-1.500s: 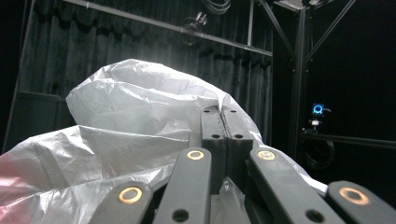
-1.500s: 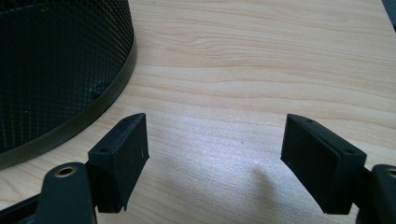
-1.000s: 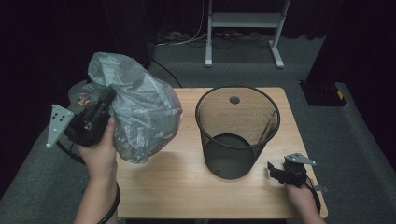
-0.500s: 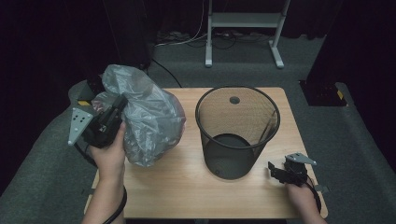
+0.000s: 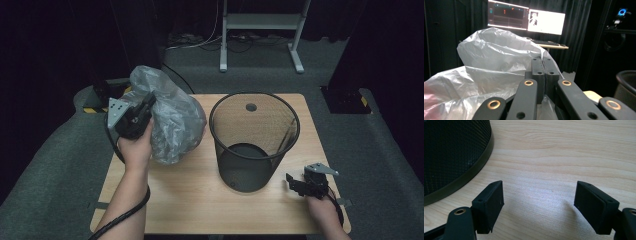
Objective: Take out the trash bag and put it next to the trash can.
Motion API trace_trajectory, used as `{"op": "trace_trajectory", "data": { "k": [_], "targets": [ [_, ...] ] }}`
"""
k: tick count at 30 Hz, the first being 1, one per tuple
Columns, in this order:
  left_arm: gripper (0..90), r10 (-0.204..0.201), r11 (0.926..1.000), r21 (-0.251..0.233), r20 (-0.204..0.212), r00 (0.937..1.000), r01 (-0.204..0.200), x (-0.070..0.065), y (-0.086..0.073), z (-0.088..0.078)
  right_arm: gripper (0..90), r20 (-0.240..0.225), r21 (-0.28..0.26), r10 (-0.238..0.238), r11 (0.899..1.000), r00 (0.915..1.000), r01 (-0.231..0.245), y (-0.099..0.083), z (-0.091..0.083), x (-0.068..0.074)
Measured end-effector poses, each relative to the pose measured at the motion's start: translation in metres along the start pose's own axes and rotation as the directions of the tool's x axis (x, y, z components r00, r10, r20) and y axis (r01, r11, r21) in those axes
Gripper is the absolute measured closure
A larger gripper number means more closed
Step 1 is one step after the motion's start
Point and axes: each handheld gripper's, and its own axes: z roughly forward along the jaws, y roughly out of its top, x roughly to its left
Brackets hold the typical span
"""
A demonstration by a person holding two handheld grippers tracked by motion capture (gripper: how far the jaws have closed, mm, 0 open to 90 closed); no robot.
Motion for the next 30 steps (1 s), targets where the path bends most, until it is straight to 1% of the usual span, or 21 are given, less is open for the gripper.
{"op": "trace_trajectory", "data": {
  "k": [3, 4, 10, 15, 16, 17, 22, 23, 24, 25, 30],
  "targets": [
    [89.4, 0.004, 0.9998, 0.018, -0.014, 0.9999, -0.004, -0.003, -0.002, 0.015, 23.4, -0.006, -0.003, 0.001, 1.000, 1.0000, -0.001, 0.000, -0.001, 0.000],
    [89.4, 0.014, 0.9996, 0.026, -0.017, 0.9998, -0.014, -0.005, -0.002, 0.020, 23.4, -0.008, -0.005, 0.001, 1.000, 1.0000, -0.001, 0.000, -0.001, 0.000],
    [89.4, 0.049, 0.9977, 0.048, -0.015, 0.9987, -0.048, -0.017, -0.012, 0.044, 23.8, -0.019, -0.005, 0.000, 1.000, 0.9998, 0.000, -0.002, -0.002, 0.001],
    [89.4, 0.048, 0.9963, 0.071, -0.019, 0.9987, -0.047, -0.022, -0.025, 0.057, 23.8, -0.021, -0.017, 0.000, 1.000, 0.9998, 0.000, -0.001, -0.004, 0.001],
    [89.4, 0.054, 0.9955, 0.079, -0.018, 0.9984, -0.052, -0.024, -0.028, 0.059, 23.8, -0.022, -0.020, 0.000, 1.000, 0.9998, -0.001, -0.001, -0.005, 0.001],
    [89.4, 0.051, 0.9952, 0.085, -0.017, 0.9986, -0.049, -0.025, -0.032, 0.060, 23.8, -0.023, -0.023, -0.001, 1.000, 0.9997, 0.000, -0.001, -0.005, 0.000],
    [89.4, 0.046, 0.9921, 0.116, 0.008, 0.9989, -0.046, -0.032, -0.055, 0.060, 24.0, -0.027, -0.022, 0.000, 1.000, 0.9996, -0.001, 0.000, -0.004, 0.000],
    [89.4, 0.036, 0.9920, 0.121, 0.010, 0.9993, -0.037, -0.033, -0.060, 0.059, 24.0, -0.029, -0.021, 0.002, 1.000, 0.9996, -0.002, 0.000, -0.004, 0.000],
    [89.4, 0.019, 0.9922, 0.123, 0.011, 0.9998, -0.020, -0.034, -0.065, 0.058, 24.0, -0.029, -0.021, -0.005, 1.000, 0.9996, 0.004, 0.000, -0.003, 0.000],
    [89.3, 0.013, 0.9909, 0.134, 0.014, 0.9998, -0.014, -0.035, -0.069, 0.058, 24.0, -0.028, -0.019, -0.008, 1.000, 0.9996, 0.007, 0.000, -0.003, 0.001],
    [89.1, 0.016, 0.9832, 0.181, 0.030, 0.9994, -0.021, -0.040, -0.089, 0.055, 23.9, -0.029, -0.010, -0.017, 1.000, 0.9994, 0.017, 0.000, -0.001, 0.004]
  ]
}}
